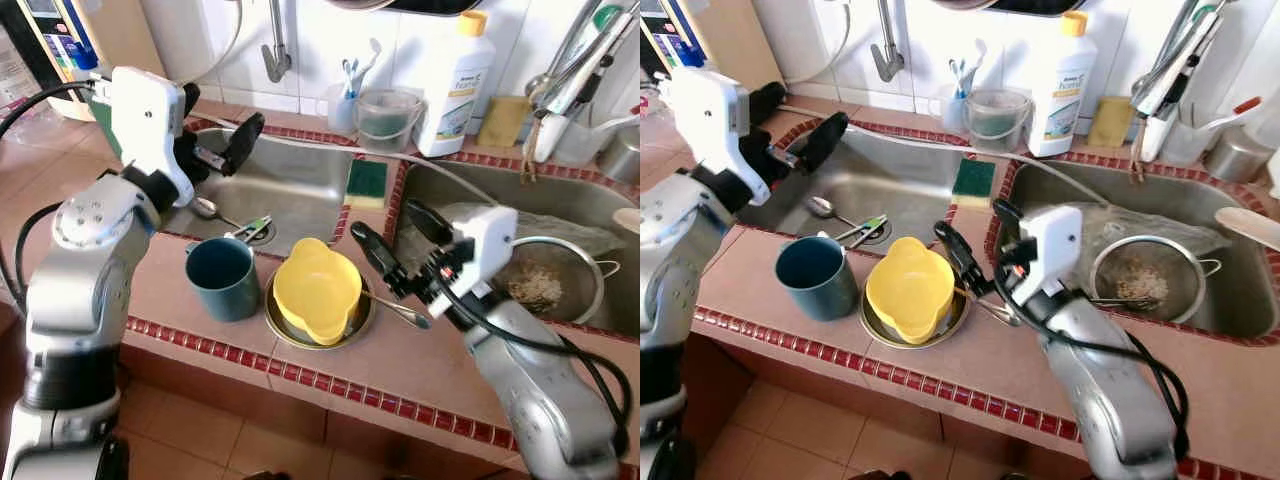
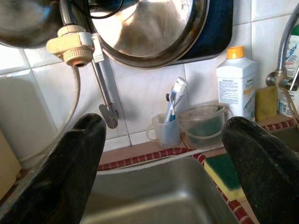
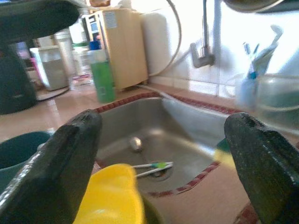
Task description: Kitchen organization
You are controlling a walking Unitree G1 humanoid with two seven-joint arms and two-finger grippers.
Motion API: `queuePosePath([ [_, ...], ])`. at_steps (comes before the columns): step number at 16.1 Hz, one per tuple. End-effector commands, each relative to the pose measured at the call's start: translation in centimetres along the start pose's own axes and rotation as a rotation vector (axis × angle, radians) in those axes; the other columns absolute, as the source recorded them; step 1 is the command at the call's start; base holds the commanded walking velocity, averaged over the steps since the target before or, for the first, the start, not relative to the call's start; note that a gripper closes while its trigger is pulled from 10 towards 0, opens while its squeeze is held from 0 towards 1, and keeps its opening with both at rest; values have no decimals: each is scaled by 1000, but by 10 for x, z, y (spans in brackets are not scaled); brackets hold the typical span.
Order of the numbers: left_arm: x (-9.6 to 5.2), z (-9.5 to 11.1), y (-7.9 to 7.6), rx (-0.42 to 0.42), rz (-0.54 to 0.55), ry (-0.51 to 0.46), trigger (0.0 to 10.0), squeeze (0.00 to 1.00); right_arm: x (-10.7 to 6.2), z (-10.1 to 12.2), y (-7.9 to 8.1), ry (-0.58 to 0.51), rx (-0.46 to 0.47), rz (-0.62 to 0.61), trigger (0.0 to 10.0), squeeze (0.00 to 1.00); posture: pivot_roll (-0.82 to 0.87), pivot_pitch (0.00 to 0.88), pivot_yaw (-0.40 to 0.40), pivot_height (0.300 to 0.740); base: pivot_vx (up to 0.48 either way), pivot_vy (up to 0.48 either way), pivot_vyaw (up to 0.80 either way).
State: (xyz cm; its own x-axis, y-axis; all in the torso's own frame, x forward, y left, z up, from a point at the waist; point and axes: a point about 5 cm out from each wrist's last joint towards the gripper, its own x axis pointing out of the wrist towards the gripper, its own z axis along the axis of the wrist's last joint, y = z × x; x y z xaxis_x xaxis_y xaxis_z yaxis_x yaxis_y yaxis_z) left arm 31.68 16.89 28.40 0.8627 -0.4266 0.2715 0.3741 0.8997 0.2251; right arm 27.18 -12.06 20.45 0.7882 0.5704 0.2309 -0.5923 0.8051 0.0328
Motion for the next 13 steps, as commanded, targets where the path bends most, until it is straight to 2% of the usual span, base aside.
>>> queuePosePath([
  [1,-5,-3,-3,16,22,21,10000,0,3,2,-4,-12,-26,11,10000,0,-69,73,37,740,0,0,0],
  [4,-16,-14,-10,53,20,78,10000,0,6,1,-8,-14,-36,16,10000,0,-64,78,28,740,0,0,0],
  [7,-30,-20,-7,65,-26,157,10000,0,6,-2,-10,-6,-34,24,10000,0,-63,78,26,740,0,0,0],
  [8,-33,-20,-5,81,-33,177,10000,0,4,-3,-10,2,-34,32,10000,0,-63,78,26,740,0,0,0],
  [9,-35,-19,-2,59,-40,186,10000,0,2,-4,-8,13,-31,53,10000,0,-63,78,26,740,0,0,0],
  [11,-38,-18,-1,79,-74,203,10000,0,-5,-8,-2,57,-67,115,10000,0,-62,78,19,740,0,0,0],
  [13,-40,-18,1,99,-105,228,10000,0,-8,-10,2,77,-58,157,10000,0,-62,77,17,740,0,0,0],
])
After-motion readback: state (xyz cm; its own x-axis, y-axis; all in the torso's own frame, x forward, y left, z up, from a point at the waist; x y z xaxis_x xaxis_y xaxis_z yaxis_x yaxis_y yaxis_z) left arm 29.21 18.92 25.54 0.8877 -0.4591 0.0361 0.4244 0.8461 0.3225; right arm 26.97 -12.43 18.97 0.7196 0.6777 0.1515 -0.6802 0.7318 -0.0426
